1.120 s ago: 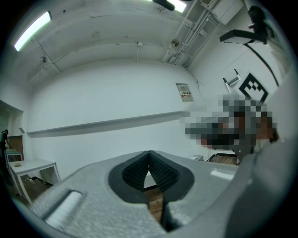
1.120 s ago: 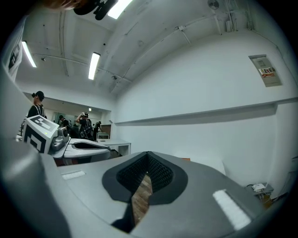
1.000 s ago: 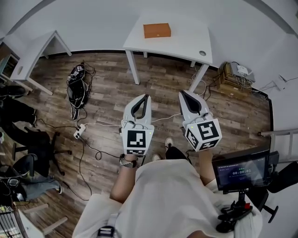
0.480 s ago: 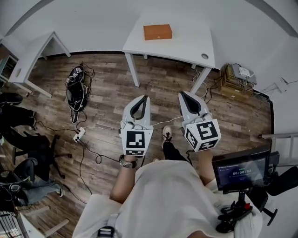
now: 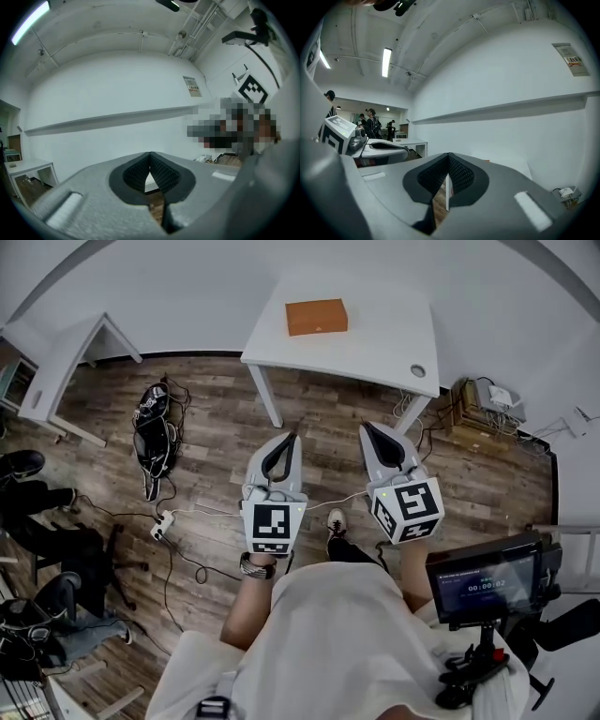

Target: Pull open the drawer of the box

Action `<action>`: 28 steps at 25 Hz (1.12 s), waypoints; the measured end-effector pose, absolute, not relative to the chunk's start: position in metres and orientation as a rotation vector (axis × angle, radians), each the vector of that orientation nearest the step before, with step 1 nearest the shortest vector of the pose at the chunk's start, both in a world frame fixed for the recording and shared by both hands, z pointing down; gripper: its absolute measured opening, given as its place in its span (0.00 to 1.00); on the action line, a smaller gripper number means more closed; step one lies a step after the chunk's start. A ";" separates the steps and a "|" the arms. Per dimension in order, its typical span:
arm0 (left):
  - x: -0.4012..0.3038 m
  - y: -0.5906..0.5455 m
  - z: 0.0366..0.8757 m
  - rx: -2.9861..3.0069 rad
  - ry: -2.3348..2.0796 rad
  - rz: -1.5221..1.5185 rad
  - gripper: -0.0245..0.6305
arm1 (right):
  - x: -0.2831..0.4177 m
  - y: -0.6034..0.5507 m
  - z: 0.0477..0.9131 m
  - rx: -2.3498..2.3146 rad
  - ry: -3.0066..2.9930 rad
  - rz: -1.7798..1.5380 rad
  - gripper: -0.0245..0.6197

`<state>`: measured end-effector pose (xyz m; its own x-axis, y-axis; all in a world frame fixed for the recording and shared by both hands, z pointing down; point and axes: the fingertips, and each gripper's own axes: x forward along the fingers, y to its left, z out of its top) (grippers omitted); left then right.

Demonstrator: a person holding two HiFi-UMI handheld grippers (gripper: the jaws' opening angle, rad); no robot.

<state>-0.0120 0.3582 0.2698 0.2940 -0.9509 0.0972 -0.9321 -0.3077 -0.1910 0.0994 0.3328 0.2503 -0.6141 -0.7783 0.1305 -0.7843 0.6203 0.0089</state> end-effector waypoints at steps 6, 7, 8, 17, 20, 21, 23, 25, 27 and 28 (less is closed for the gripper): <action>-0.018 0.290 0.268 -2.440 1.849 -0.273 0.04 | 0.099 0.268 0.244 1.286 -2.700 0.019 0.04; -0.017 0.279 0.267 -2.438 1.853 -0.272 0.04 | 0.100 0.256 0.243 1.285 -2.702 0.026 0.04; -0.016 0.268 0.266 -2.435 1.856 -0.272 0.04 | 0.101 0.245 0.242 1.285 -2.703 0.031 0.04; -0.005 0.172 0.264 -2.410 1.909 -0.288 0.04 | 0.112 0.152 0.247 1.227 -2.703 0.081 0.04; -0.004 0.143 0.271 -2.408 1.918 -0.302 0.04 | 0.110 0.121 0.257 1.204 -2.704 0.101 0.04; -0.003 0.140 0.273 -2.409 1.917 -0.306 0.04 | 0.109 0.116 0.258 1.200 -2.703 0.106 0.04; -0.004 0.144 0.272 -2.408 1.917 -0.313 0.04 | 0.107 0.117 0.260 1.196 -2.701 0.115 0.04; -0.005 0.148 0.273 -2.401 1.923 -0.321 0.04 | 0.106 0.121 0.262 1.194 -2.700 0.123 0.04; -0.003 0.148 0.276 -2.392 1.931 -0.325 0.04 | 0.111 0.122 0.266 1.201 -2.694 0.133 0.04; -0.002 0.148 0.277 -2.390 1.934 -0.324 0.04 | 0.114 0.121 0.269 1.208 -2.689 0.141 0.04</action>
